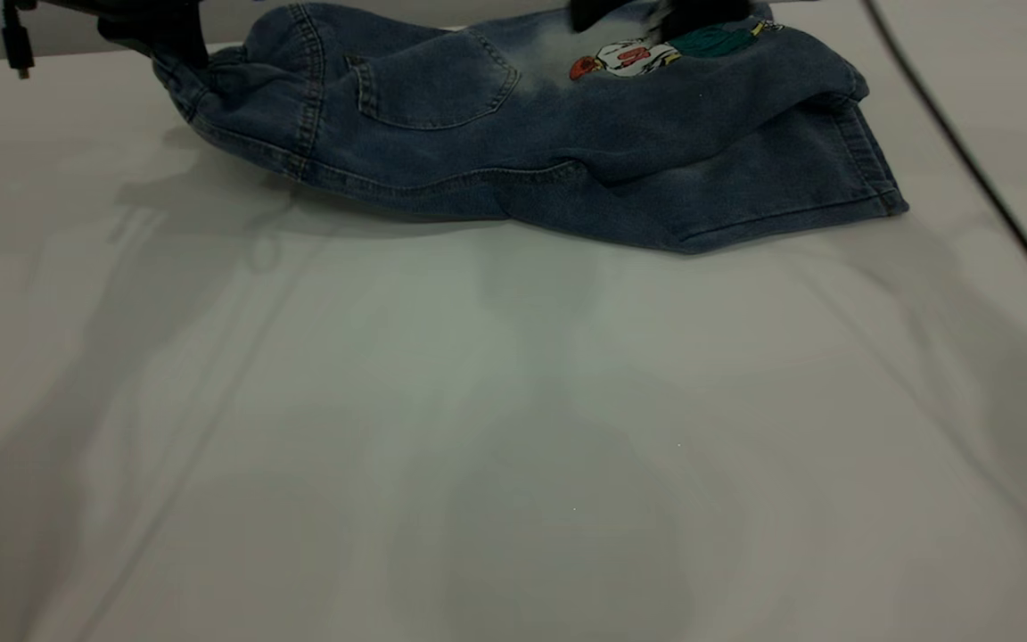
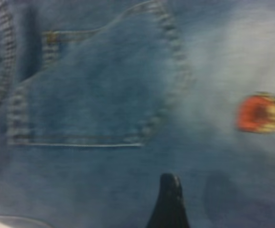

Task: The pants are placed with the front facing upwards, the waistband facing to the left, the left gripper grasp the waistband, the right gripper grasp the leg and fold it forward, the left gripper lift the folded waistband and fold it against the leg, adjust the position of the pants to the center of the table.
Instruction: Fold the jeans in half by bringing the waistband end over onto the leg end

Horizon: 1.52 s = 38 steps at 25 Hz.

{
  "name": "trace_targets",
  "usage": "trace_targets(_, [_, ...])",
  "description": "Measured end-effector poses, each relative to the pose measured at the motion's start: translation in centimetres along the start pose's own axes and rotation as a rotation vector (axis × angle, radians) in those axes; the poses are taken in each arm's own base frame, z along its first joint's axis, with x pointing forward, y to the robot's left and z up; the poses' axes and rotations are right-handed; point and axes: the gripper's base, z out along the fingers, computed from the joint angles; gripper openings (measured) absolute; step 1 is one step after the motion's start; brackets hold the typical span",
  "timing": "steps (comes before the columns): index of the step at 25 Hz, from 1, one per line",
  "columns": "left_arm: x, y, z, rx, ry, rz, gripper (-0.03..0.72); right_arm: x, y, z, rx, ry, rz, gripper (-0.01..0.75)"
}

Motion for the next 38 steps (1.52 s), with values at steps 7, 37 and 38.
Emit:
trace_targets(7, [-0.9,-2.0,-2.8,0.036,-0.072,0.069,0.058,2.2,0.1,3.6,-0.041,0.093,0.034,0.485])
trace_targets(37, [-1.3,-10.1,-8.7,0.209,-0.311,0.278,0.057,-2.5,2.6,1.0,-0.057,0.286,-0.073,0.479])
trace_targets(38, [-1.3,-10.1,-8.7,0.209,-0.312,0.279,0.057,-3.0,2.1,0.3,-0.006,0.306,-0.083,0.479])
